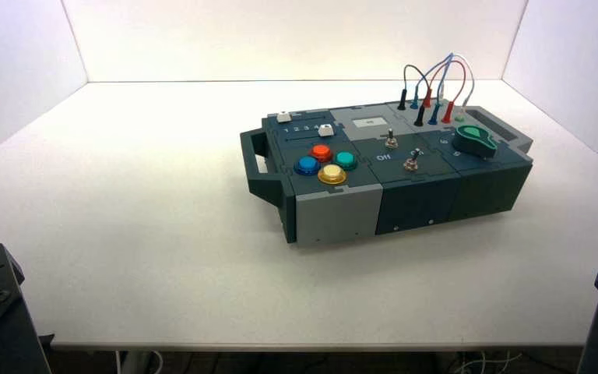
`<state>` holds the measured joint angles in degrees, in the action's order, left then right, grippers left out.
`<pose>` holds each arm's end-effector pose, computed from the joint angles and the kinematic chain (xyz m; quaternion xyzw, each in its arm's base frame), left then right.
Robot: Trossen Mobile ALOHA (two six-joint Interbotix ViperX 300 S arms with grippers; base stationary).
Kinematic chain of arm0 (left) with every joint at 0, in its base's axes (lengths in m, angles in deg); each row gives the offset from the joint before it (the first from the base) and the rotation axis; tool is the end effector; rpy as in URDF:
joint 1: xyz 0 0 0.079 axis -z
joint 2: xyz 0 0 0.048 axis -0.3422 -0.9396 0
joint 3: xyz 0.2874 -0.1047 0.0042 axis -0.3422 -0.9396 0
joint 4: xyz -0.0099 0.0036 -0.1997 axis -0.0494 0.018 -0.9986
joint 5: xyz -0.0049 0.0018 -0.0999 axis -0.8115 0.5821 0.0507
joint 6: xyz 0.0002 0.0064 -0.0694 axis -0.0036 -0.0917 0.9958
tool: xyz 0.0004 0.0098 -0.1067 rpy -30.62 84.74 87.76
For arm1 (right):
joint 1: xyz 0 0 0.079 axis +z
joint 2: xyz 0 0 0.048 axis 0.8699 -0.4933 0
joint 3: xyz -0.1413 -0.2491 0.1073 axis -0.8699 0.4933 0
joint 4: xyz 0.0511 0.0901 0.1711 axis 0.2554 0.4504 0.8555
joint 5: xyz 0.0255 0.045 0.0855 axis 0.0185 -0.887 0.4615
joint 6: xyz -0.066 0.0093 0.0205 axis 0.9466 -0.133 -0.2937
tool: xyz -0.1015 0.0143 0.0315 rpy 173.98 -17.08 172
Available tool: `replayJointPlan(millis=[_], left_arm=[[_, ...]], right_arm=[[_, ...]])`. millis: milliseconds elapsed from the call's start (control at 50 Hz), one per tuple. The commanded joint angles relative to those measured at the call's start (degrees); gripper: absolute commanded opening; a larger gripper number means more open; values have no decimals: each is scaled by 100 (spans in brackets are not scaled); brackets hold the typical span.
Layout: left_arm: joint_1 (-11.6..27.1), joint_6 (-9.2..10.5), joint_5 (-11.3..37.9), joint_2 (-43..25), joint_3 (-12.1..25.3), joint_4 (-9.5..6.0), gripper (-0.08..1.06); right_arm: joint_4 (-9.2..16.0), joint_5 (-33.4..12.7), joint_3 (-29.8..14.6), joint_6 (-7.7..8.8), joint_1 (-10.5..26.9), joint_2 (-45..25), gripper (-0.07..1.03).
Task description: Open both grippers.
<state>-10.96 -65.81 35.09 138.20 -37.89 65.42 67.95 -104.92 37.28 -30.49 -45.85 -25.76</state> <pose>0.2249 -0.0497 0.2989 -0.0443 0.1990 -0.1048 0.9734 0.2412 0.0680 0.2567 -0.0204 0.1989 0.1375 0.9701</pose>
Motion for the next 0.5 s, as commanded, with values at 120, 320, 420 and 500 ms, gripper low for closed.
replayJointPlan(millis=[120, 320, 420, 500], left_arm=[[26, -18, -105, -70, 97, 9, 28], [26, -88, -123, -44, 123, 18, 37], [26, -97, -132, -44, 149, 26, 60], [26, -88, -185, -44, 149, 18, 87]], right_arm=[[-79, 97, -79, 26, 9, 193, 17], [-88, 105, -88, 0, 0, 439, 57], [-88, 105, -70, -26, -18, 475, 92], [-88, 105, -70, -18, -18, 475, 98]])
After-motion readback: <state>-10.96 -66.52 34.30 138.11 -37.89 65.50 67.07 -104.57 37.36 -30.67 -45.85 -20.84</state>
